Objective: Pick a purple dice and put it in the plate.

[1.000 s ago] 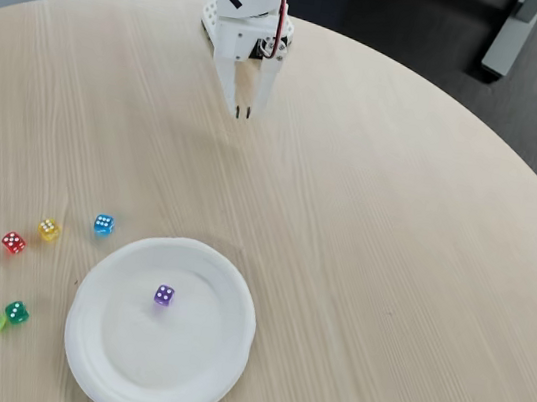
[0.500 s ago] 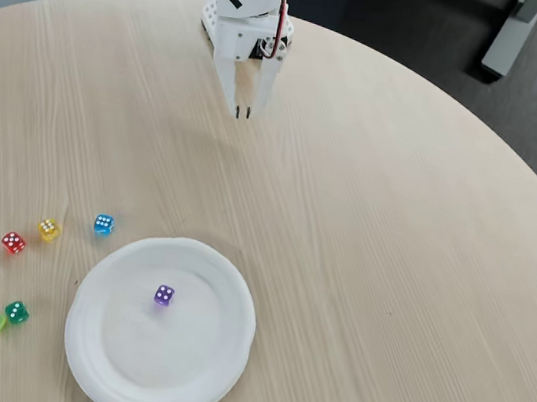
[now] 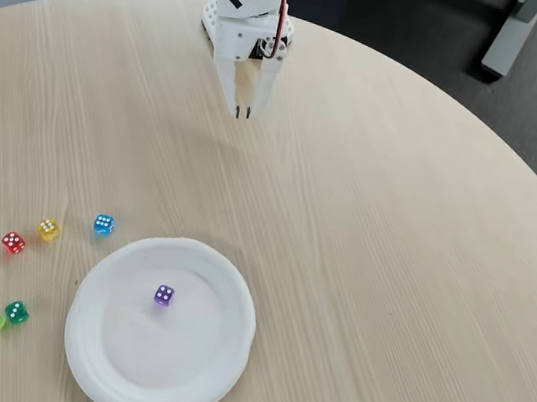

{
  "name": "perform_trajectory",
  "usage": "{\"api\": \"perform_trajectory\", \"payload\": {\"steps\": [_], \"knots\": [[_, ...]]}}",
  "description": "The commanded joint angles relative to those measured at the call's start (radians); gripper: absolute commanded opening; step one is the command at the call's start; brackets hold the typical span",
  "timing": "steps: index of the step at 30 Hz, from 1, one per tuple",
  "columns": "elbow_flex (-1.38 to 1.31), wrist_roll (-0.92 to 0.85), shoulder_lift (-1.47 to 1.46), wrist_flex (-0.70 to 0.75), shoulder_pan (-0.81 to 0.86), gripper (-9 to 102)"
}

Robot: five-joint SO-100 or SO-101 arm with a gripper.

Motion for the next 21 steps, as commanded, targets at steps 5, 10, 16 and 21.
{"api": "perform_trajectory", "payload": {"steps": [5,10,16,21], "knots": [[-0.005,0.009,0.005,0.000,0.008,5],[-0.005,0.009,0.005,0.000,0.008,5],[-0.005,0.009,0.005,0.000,0.008,5],[-0.005,0.009,0.005,0.000,0.008,5]]}}
